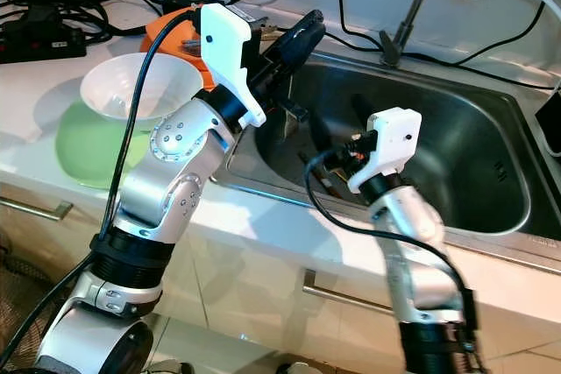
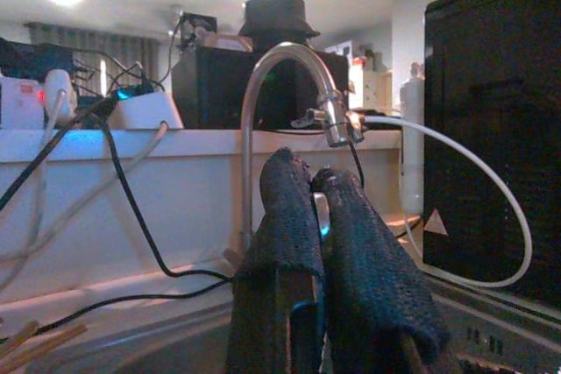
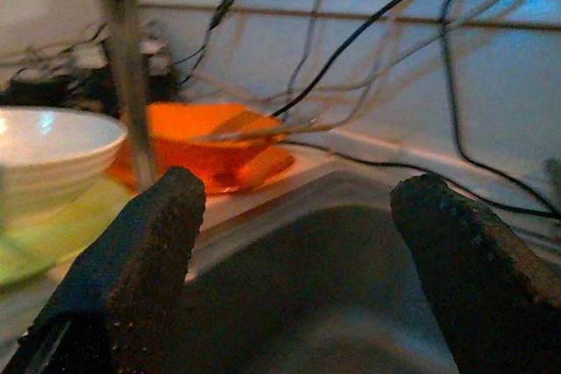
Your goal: Kitchen organization
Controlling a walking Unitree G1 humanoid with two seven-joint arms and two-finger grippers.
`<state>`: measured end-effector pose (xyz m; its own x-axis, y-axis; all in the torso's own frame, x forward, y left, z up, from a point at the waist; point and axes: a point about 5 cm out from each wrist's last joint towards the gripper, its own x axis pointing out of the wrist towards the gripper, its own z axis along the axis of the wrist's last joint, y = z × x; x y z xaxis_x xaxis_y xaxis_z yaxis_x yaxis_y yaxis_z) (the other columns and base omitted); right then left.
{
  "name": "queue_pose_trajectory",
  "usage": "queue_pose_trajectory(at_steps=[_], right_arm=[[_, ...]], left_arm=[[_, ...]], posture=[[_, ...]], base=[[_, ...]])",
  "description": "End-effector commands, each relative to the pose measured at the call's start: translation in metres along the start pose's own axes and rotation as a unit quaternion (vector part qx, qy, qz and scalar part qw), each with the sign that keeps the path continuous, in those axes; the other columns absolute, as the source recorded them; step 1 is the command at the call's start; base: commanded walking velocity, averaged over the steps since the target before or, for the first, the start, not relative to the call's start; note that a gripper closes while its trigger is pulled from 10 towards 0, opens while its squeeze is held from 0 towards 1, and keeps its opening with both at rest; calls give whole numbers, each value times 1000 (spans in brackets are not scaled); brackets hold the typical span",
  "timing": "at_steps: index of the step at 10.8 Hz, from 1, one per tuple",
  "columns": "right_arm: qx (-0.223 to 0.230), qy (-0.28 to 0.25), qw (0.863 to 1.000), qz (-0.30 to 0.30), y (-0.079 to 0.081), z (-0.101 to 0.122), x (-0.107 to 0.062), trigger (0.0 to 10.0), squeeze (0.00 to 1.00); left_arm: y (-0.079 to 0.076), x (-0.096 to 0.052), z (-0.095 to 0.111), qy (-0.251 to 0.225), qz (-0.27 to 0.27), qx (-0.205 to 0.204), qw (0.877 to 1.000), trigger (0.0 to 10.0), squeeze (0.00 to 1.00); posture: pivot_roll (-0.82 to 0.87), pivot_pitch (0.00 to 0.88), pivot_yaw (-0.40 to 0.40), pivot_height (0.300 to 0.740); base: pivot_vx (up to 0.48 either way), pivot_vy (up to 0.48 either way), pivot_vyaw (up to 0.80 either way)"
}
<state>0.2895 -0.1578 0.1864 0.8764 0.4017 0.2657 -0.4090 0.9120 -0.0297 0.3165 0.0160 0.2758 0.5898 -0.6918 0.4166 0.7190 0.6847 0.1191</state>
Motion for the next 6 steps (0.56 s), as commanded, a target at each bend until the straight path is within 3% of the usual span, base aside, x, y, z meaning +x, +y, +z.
queue_pose_trajectory(at_steps=[1, 4, 6], right_arm=[[6, 9, 1000, 18, -2, 2, -5, 10000, 0], [32, 53, 992, 106, 1, 0, -20, 10000, 0], [39, 52, 991, 117, 5, 1, -21, 10000, 0]], left_arm=[[-4, 1, 3, -4, -8, 0, 1000, 10000, 0], [-6, 1, 0, 7, -14, 9, 1000, 10000, 0], [-7, 0, -2, 11, -18, 3, 1000, 10000, 0]], posture=[[16, 37, -61, 740], [16, 41, -54, 740], [15, 42, -52, 740]], base=[[0, 0, 0], [0, 0, 0], [0, 0, 0]])
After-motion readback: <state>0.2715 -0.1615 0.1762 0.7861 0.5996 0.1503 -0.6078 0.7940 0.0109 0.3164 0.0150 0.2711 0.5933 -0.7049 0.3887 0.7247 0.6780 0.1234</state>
